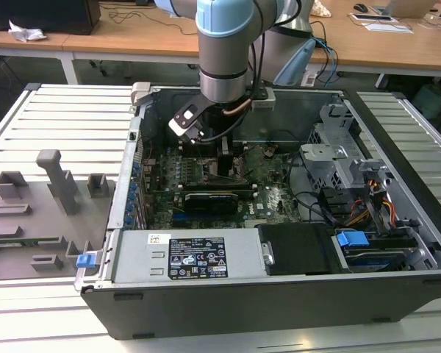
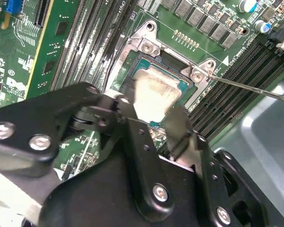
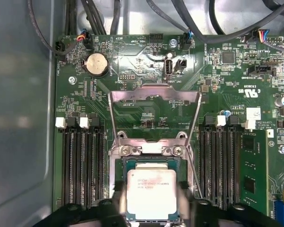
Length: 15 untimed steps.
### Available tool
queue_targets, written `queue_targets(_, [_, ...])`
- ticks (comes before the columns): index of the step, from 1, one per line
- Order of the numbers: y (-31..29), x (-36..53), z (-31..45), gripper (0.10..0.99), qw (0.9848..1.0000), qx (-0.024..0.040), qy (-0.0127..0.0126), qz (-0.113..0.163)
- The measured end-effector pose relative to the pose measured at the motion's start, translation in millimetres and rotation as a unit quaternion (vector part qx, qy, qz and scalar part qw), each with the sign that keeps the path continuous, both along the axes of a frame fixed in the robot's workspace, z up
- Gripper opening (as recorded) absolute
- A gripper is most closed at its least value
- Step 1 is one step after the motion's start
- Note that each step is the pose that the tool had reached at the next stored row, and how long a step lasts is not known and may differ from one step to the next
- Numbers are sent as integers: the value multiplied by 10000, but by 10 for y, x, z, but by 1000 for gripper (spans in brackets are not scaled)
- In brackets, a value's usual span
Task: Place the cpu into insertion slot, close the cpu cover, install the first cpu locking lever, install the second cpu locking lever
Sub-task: 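Place the cpu into insertion slot, then close the cpu cover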
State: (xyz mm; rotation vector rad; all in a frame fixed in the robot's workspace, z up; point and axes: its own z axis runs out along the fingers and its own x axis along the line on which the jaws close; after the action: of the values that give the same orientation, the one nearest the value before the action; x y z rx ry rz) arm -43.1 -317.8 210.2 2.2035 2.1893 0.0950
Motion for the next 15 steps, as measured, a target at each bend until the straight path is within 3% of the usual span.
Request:
queue_targets(2, [0,1,20,400,10000,0,4,0])
queue_targets(3, [0,16,26,341,10000,-1,27,0])
queue_targets(4, [0,28,28,220,10000,-12,51,0])
queue_targets(5, [0,28,34,106,10000,-15,53,0])
queue_targets(15, [0,28,193,106,10000,-15,54,0])
